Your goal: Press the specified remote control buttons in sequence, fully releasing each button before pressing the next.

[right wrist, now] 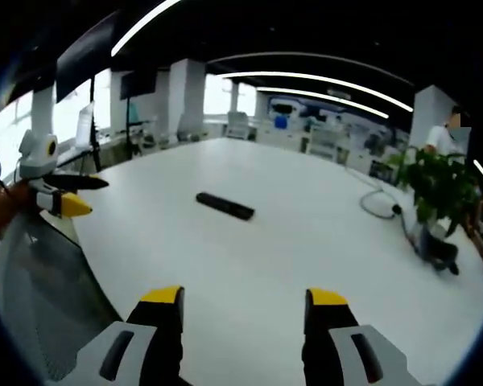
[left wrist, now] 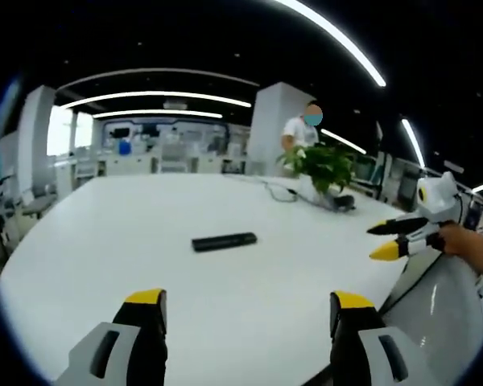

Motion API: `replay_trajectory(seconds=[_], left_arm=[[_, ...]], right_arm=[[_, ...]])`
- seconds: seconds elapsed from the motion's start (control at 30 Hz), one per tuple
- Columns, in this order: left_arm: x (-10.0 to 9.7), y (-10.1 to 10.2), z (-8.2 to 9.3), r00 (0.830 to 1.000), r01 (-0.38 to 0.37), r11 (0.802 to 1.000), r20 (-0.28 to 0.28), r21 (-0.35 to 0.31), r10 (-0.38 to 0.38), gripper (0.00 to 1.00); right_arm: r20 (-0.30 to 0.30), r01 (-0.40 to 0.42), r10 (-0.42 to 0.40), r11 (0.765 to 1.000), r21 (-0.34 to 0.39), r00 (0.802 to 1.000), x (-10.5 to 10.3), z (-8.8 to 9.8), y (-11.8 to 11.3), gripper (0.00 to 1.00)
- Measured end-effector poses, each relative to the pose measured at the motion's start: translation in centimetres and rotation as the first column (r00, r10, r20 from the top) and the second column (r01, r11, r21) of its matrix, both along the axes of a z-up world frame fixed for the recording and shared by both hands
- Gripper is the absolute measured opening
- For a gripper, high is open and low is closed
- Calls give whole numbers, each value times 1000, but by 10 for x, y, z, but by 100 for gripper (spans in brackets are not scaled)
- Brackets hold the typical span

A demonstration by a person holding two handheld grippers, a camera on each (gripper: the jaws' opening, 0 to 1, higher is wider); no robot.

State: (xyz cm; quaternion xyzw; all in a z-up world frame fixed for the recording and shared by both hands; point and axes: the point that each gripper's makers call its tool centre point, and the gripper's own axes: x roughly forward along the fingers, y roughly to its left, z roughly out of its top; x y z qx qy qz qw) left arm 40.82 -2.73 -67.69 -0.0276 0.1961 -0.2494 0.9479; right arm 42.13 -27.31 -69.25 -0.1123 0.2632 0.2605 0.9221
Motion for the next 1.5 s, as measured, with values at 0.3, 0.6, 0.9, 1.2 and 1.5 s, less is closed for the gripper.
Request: replay_trajectory(seconds=[0.3, 0.6, 0.9, 1.2, 1.5], left_arm=[[-1, 0, -2, 1000, 1, 1000, -5, 8, -1, 85], [-1, -1, -3, 1000, 9, 1000, -11, 15, -9, 85], [-2, -2, -5, 1000, 8, 1000, -22, 22, -8, 85], [-1, -1, -7, 999, 7, 1000, -33, 26, -6, 85], [0, 1, -9, 999, -3, 1000, -41, 28, 4, 85]], right_arm=[[1, 4, -4, 1000, 0, 1000, 0, 0, -1, 58], [1, 5, -5, 1000, 2, 1000, 0, 0, -1, 58], [2, 7, -7, 1000, 5, 1000, 0, 1, -2, 58], [10, 13, -13, 1000, 15, 1000, 2, 3, -4, 57], [8, 18, -18, 1000, 16, 1000, 2, 2, -4, 57]])
